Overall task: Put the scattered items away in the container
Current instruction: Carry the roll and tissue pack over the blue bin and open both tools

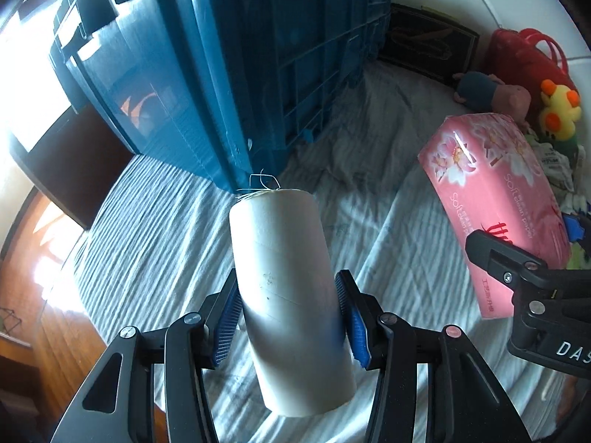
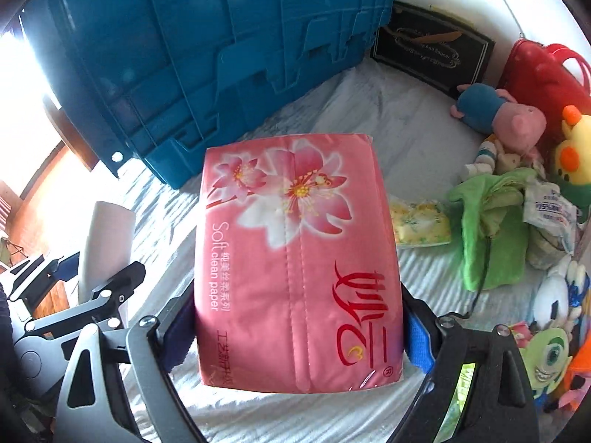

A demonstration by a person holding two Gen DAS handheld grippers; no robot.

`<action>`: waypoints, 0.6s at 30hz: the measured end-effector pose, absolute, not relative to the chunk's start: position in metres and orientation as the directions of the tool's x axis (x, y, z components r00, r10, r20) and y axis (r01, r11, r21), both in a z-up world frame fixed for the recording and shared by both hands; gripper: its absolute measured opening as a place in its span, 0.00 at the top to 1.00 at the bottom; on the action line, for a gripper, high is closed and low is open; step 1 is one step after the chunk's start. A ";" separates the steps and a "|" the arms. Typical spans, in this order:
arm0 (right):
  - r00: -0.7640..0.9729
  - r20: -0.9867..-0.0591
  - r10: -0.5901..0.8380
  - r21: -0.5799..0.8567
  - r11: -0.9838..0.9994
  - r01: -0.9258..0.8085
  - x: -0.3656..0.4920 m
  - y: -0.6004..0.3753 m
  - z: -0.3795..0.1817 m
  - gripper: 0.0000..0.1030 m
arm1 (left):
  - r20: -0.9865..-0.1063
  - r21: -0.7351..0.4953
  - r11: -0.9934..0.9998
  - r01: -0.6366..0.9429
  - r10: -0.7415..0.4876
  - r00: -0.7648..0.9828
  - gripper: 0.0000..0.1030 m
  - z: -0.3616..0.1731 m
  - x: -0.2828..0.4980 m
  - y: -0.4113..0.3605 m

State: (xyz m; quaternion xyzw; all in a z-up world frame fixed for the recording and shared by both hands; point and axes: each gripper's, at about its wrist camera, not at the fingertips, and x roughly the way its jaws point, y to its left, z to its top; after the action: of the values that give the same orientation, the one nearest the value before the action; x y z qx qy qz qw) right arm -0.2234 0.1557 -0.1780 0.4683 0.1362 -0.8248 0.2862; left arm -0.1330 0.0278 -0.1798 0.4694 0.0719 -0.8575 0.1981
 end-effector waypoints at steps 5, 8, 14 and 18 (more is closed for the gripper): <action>-0.483 -0.785 -0.387 0.028 -0.802 0.597 -0.206 0.184 -0.123 0.11 | -0.763 0.056 -0.927 0.372 -0.280 -0.583 0.52 -0.123 -0.118 0.057; -0.537 -0.738 -0.408 0.010 -0.803 0.596 -0.193 0.200 -0.086 0.11 | -0.715 0.053 -0.937 0.346 -0.277 -0.641 0.52 -0.090 -0.109 0.074; -0.640 -0.636 -0.431 -0.021 -0.819 0.573 -0.176 0.224 -0.020 0.11 | -0.597 0.052 -0.951 0.306 -0.275 -0.753 0.52 -0.017 -0.102 0.091; -0.701 -0.557 -0.445 -0.033 -0.832 0.554 -0.172 0.224 0.026 0.11 | -0.518 0.066 -0.947 0.314 -0.301 -0.800 0.52 0.029 -0.108 0.076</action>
State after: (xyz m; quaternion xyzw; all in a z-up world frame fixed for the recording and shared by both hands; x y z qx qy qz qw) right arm -0.1717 0.2242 0.0259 0.2741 0.0994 -0.9169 0.2725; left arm -0.1081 0.0756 0.0290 0.2713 0.0115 -0.9487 0.1622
